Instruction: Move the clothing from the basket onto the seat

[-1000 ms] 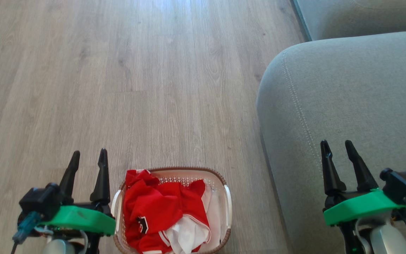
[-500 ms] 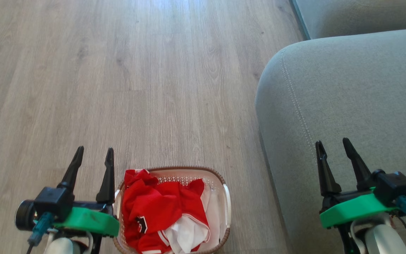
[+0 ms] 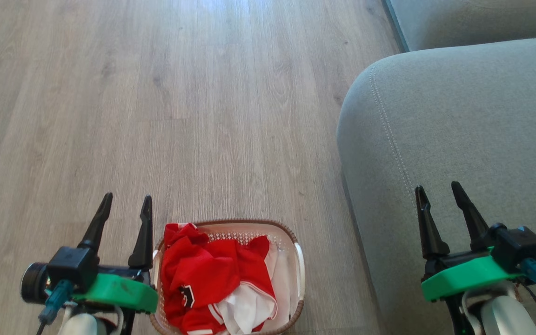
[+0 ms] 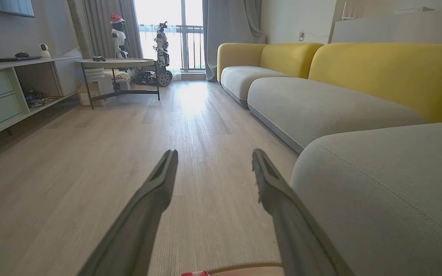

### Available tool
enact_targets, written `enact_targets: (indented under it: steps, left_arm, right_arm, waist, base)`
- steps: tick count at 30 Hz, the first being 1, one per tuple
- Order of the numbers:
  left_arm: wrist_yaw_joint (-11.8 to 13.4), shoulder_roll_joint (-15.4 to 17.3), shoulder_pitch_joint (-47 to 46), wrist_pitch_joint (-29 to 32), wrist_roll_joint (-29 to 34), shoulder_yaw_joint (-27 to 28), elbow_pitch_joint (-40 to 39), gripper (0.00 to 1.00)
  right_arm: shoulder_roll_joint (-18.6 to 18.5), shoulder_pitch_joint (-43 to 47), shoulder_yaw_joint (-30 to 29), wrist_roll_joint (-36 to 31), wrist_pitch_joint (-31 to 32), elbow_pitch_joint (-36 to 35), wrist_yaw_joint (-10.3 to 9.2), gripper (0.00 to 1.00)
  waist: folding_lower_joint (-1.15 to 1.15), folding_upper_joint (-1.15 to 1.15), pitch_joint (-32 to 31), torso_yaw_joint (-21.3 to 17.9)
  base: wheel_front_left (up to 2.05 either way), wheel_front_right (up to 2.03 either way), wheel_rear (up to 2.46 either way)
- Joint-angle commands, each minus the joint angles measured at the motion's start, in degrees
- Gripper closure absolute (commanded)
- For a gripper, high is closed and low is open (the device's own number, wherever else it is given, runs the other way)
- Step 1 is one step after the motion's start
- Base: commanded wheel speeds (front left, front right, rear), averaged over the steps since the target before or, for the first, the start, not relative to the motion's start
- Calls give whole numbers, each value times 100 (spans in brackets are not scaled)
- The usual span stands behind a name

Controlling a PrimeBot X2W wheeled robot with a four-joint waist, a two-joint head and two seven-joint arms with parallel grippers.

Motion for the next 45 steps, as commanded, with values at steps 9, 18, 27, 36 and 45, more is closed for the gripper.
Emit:
enact_targets:
  steps: [9,18,27,36,45]
  left_arm:
    - [-32,63,-270,-71,20,177,-178,0]
    - [-32,57,-272,-71,-5,171,-93,0]
    - [-1,53,-433,-71,-84,118,353,0]
    - [-4,65,-756,-71,-157,64,653,0]
    - [-24,221,-1225,-71,-381,-86,1265,0]
  right_arm:
    - [-93,-271,158,-6,-54,-196,-1,0]
    - [-94,-272,184,25,-54,-182,-1,0]
    - [-98,-377,238,43,-54,-176,-1,0]
    - [-82,-672,321,84,-54,-255,-1,0]
    - [-63,-1024,309,148,-54,-531,-1,0]
  waist:
    - [0,0,18,-21]
    - [0,0,66,-58]
    - [0,0,302,-157]
    - [0,0,893,-331]
    - [0,0,1554,-523]
  base:
    - [0,0,0]
    - [0,0,0]
    - [0,0,0]
    - [0,0,0]
    - [0,0,0]
